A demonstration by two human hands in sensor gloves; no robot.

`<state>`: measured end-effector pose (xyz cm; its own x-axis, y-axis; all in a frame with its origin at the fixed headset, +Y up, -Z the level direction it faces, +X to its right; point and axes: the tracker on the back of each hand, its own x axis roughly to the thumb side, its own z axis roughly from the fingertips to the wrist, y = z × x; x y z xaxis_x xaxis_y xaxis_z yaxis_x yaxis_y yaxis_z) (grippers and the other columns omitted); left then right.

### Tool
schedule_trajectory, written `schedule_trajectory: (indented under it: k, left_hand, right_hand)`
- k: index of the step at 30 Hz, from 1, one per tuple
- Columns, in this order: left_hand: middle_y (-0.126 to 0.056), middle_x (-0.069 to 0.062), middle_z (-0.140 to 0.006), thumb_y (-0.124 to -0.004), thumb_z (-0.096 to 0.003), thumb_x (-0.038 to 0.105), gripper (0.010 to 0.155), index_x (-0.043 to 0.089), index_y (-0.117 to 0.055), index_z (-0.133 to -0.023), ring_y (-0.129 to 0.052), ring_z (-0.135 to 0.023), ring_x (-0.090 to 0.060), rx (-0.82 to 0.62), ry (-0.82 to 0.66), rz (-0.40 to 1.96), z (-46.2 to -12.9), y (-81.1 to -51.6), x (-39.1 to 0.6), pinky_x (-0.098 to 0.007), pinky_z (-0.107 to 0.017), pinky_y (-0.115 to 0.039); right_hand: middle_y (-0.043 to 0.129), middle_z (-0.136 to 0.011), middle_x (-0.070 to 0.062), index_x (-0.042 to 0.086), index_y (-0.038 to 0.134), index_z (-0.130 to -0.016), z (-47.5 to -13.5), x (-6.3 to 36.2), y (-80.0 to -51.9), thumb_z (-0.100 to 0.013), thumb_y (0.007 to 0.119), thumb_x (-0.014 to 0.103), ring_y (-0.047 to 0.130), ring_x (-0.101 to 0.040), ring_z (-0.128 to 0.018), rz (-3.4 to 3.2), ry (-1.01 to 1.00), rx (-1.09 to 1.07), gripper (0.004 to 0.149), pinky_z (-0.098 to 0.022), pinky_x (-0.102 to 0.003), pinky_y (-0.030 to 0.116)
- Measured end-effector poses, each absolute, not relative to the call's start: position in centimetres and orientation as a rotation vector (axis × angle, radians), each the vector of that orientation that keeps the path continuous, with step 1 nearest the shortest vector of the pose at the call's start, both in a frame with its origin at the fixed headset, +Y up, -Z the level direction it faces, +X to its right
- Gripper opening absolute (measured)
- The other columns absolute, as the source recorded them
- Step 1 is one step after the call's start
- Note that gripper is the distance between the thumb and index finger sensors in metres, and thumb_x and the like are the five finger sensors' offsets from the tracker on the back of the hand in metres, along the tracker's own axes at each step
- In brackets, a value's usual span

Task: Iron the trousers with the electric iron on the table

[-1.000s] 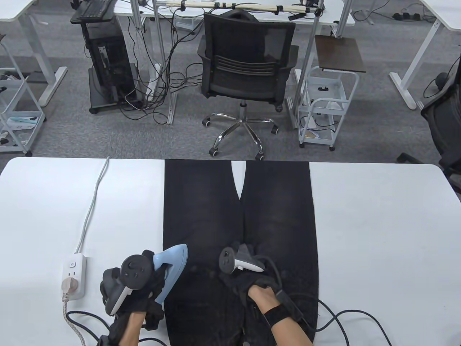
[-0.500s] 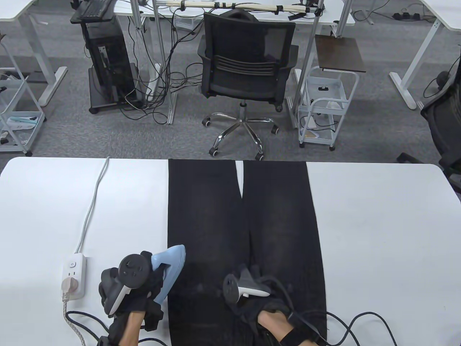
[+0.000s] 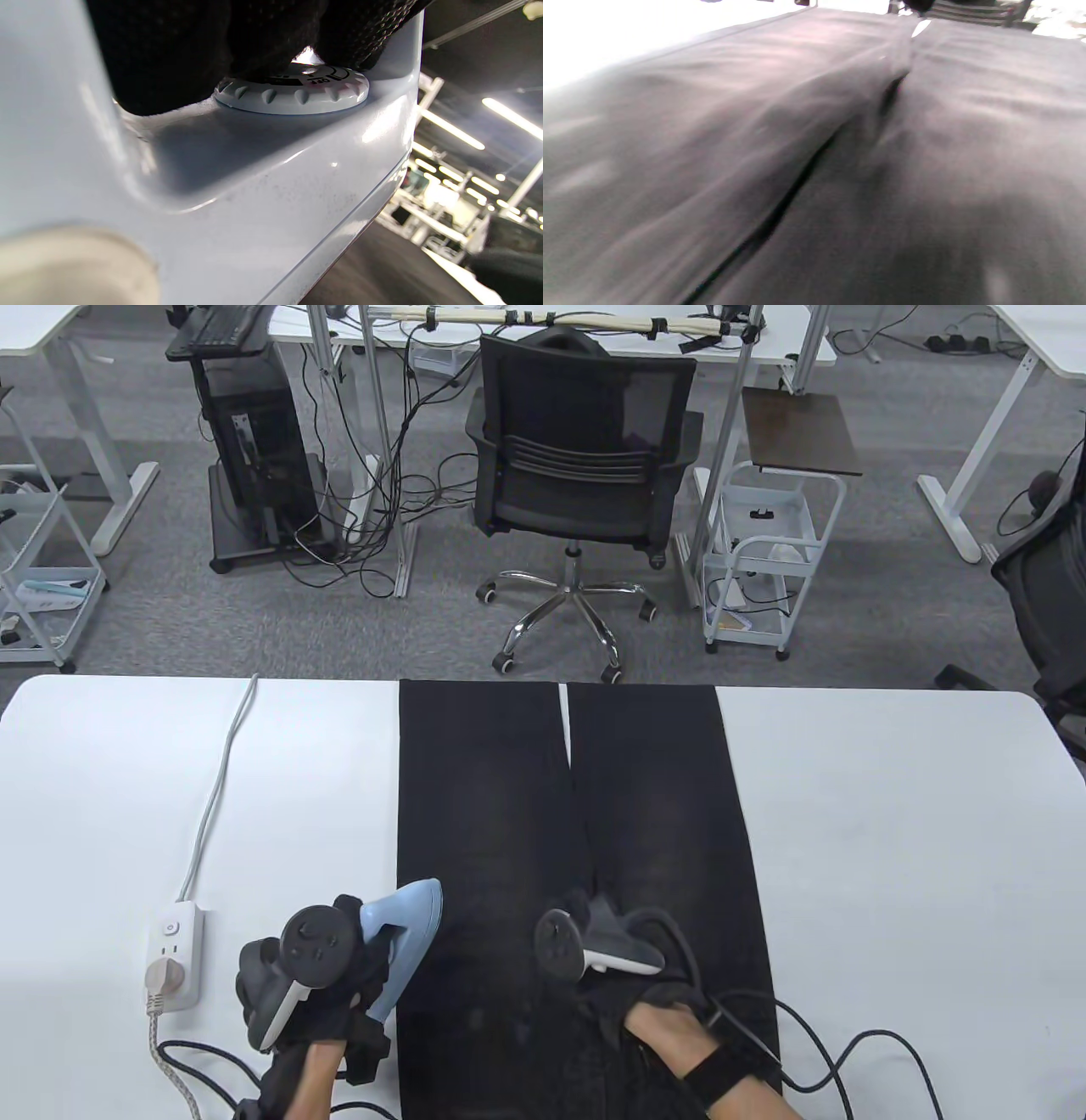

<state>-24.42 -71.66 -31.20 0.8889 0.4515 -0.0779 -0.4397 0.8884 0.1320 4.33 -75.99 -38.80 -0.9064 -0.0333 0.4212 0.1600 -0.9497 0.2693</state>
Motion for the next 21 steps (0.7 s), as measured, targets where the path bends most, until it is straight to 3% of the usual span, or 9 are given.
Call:
schedule_trajectory:
  k: [6,8,10,21]
  left_hand:
    - [-0.096,0.002,-0.043,-0.079,-0.0537,0.04,0.043,0.008,-0.076,-0.083,-0.101,-0.032,-0.016,0.106,0.102,0.471,-31.1,-71.6,-24.4,-0.048,-0.044,-0.088]
    - [-0.096,0.002,-0.043,-0.079,-0.0538,0.04,0.043,0.008,-0.076,-0.083,-0.101,-0.032,-0.016,0.107,0.1,0.475,-31.1,-71.6,-24.4,-0.048,-0.044,-0.088]
    - [-0.096,0.002,-0.043,-0.079,-0.0538,0.04,0.043,0.008,-0.076,-0.083,-0.101,-0.032,-0.016,0.108,0.096,0.478,-31.1,-71.6,-24.4,-0.048,-0.044,-0.088]
    - [-0.096,0.002,-0.043,-0.079,-0.0538,0.04,0.043,0.008,-0.076,-0.083,-0.101,-0.032,-0.016,0.109,0.101,0.479,-31.1,-71.7,-24.4,-0.048,-0.044,-0.088]
  right_hand:
    - [0.016,-0.114,-0.028,0.007,0.015,-0.109,-44.6,4.3,-81.5,-0.056,0.05,0.048,0.03,-0.057,-0.101,-2.996,-0.537,-0.412,0.076,-0.064,-0.076,0.041]
    - [0.012,-0.112,-0.028,0.007,0.013,-0.109,-45.0,4.7,-82.6,-0.055,0.042,0.051,0.025,-0.056,-0.099,-3.01,-0.622,-0.421,0.074,-0.062,-0.076,0.041]
    - [0.012,-0.112,-0.028,0.007,0.015,-0.109,-44.7,4.9,-82.5,-0.056,0.045,0.049,0.023,-0.055,-0.1,-3.096,-0.613,-0.407,0.075,-0.063,-0.076,0.037]
    - [0.004,-0.109,-0.034,0.003,0.006,-0.107,-39.7,4.8,-82.7,-0.057,0.036,0.048,0.017,-0.059,-0.098,-2.95,-0.729,-0.441,0.074,-0.063,-0.075,0.036]
